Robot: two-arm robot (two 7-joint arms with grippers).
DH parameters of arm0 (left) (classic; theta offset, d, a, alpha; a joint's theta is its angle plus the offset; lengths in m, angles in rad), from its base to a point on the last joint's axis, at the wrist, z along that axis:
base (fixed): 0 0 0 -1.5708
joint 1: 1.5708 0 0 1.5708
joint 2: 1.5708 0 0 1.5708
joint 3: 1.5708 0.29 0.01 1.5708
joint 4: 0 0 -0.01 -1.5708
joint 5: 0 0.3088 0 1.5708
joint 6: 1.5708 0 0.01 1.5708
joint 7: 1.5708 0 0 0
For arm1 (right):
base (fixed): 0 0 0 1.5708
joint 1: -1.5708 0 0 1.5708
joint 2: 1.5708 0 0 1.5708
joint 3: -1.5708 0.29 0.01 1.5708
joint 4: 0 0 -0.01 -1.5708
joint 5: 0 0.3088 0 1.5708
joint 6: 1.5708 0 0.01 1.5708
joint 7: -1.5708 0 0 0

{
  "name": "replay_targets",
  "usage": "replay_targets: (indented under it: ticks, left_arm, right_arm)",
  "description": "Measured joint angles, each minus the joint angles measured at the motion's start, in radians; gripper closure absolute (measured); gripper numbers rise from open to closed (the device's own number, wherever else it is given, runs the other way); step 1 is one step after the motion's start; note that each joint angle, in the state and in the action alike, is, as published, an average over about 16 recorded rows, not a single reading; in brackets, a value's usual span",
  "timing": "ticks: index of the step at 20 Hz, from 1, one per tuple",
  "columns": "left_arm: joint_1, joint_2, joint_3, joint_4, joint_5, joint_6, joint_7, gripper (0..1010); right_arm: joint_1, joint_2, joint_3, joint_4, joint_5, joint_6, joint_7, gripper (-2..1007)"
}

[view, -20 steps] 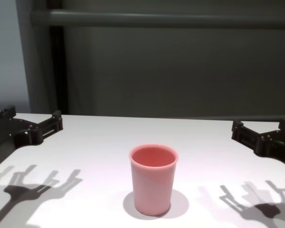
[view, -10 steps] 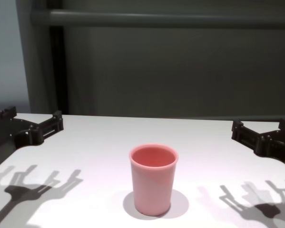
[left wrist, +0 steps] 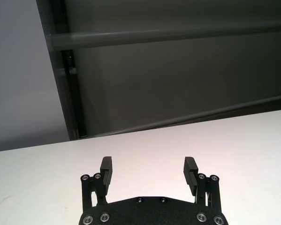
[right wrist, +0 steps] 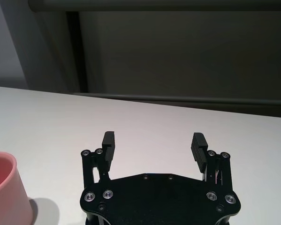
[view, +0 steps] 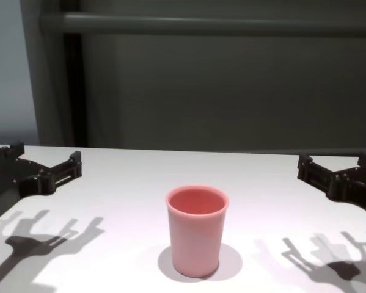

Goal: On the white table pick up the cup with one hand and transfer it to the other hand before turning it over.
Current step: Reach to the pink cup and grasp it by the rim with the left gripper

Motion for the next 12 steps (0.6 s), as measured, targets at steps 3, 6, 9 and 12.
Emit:
replay_targets:
  ticks: [3,6,9,12]
  left_arm:
    - [-0.008,0.015,0.001,-0.007,0.02,0.003,-0.026,7]
    - [-0.017,0.038,0.005,-0.022,0.041,0.01,-0.058,7]
    - [-0.027,0.068,0.012,-0.044,0.064,0.022,-0.097,7]
    - [-0.039,0.105,0.024,-0.067,0.089,0.037,-0.137,7]
  right_arm:
    - [0.0,0.0,0.0,0.0,0.0,0.0,0.0,3]
    - [0.0,0.0,0.0,0.0,0.0,0.0,0.0,3]
    - [0.0,0.0,0.0,0.0,0.0,0.0,0.0,3]
    - [0.0,0.0,0.0,0.0,0.0,0.0,0.0,3]
